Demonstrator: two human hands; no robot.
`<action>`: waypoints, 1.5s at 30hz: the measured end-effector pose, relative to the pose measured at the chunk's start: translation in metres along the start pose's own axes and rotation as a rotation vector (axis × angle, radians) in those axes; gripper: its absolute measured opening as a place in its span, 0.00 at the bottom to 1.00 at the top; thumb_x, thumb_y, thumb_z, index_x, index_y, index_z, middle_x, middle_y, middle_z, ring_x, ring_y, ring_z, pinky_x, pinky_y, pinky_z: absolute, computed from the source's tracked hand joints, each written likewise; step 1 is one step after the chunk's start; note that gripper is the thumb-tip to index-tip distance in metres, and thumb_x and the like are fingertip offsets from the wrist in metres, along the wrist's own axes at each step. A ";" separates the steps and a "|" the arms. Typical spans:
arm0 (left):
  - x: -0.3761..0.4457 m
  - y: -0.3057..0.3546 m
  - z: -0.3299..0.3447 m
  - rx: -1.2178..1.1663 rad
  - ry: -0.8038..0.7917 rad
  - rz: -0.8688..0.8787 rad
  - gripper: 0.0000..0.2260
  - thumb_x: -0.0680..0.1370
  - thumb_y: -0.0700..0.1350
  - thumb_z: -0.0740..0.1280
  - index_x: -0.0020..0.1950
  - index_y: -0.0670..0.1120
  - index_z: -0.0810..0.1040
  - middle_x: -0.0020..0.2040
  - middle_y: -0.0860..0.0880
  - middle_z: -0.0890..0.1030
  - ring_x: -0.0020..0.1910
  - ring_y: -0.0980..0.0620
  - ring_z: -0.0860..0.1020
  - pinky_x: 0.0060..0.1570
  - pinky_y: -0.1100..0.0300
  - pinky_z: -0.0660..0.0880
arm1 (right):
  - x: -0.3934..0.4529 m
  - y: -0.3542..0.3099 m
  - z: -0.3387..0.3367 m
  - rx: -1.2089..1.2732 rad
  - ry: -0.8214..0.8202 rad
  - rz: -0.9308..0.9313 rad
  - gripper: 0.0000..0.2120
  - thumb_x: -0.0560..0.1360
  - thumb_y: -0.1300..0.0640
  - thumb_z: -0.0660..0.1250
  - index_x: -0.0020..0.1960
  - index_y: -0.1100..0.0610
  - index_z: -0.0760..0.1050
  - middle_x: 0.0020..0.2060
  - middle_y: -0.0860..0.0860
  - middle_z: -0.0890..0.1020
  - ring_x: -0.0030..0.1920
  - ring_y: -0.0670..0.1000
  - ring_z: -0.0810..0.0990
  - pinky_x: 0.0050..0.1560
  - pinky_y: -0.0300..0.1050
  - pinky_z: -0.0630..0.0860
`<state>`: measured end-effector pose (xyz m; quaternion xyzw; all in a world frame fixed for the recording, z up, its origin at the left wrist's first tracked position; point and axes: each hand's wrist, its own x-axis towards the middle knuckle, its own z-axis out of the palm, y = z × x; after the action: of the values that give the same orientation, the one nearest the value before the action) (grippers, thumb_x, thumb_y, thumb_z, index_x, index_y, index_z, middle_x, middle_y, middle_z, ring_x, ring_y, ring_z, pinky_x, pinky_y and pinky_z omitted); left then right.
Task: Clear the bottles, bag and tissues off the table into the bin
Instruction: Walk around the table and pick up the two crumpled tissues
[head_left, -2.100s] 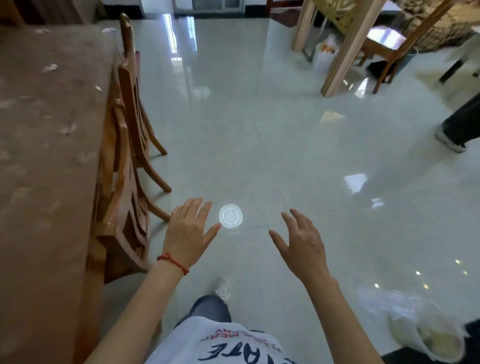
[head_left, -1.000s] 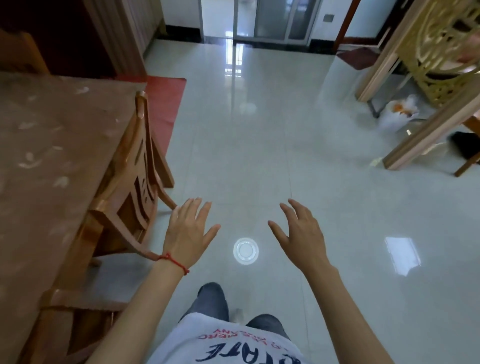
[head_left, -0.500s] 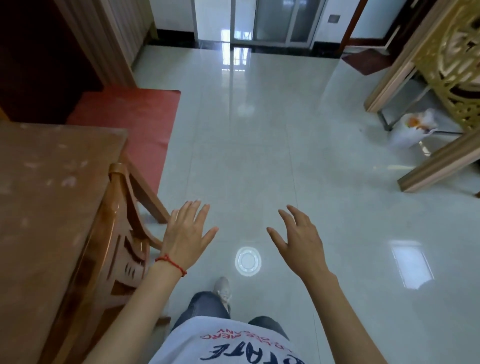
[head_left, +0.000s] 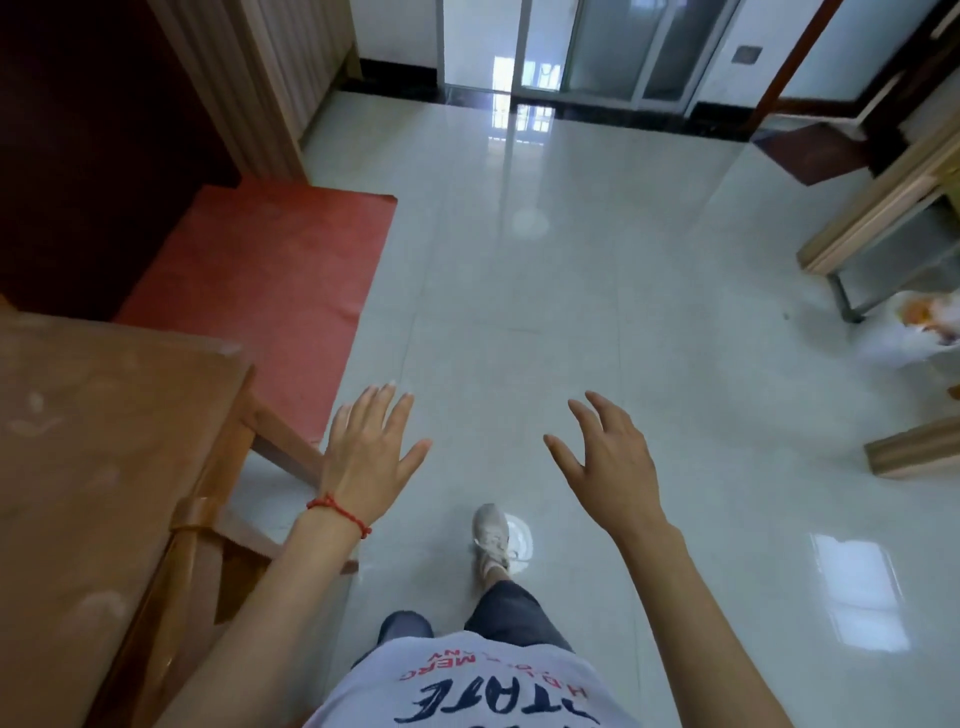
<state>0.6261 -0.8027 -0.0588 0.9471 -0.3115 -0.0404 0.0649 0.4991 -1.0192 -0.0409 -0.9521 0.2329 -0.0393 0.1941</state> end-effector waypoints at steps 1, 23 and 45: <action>0.016 -0.002 0.000 0.002 0.002 -0.013 0.26 0.73 0.56 0.54 0.58 0.39 0.77 0.58 0.38 0.80 0.57 0.38 0.78 0.53 0.40 0.74 | 0.020 0.001 0.000 0.000 -0.002 -0.020 0.23 0.75 0.48 0.64 0.65 0.61 0.70 0.67 0.59 0.71 0.68 0.59 0.68 0.64 0.55 0.67; 0.266 -0.097 -0.033 -0.020 0.073 -0.318 0.26 0.72 0.57 0.55 0.61 0.41 0.76 0.60 0.39 0.78 0.59 0.39 0.77 0.54 0.39 0.73 | 0.363 -0.086 0.013 -0.039 -0.125 -0.375 0.24 0.76 0.46 0.62 0.66 0.60 0.69 0.68 0.59 0.69 0.68 0.60 0.67 0.65 0.56 0.65; 0.368 -0.262 -0.070 -0.085 0.145 -0.813 0.29 0.74 0.59 0.53 0.66 0.41 0.71 0.64 0.38 0.75 0.64 0.38 0.73 0.61 0.42 0.70 | 0.584 -0.275 0.083 -0.094 -0.301 -0.807 0.25 0.76 0.42 0.58 0.65 0.59 0.70 0.67 0.57 0.71 0.67 0.58 0.69 0.65 0.54 0.67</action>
<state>1.0830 -0.8065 -0.0418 0.9899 0.0953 -0.0088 0.1043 1.1496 -1.0339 -0.0194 -0.9698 -0.1874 0.0377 0.1516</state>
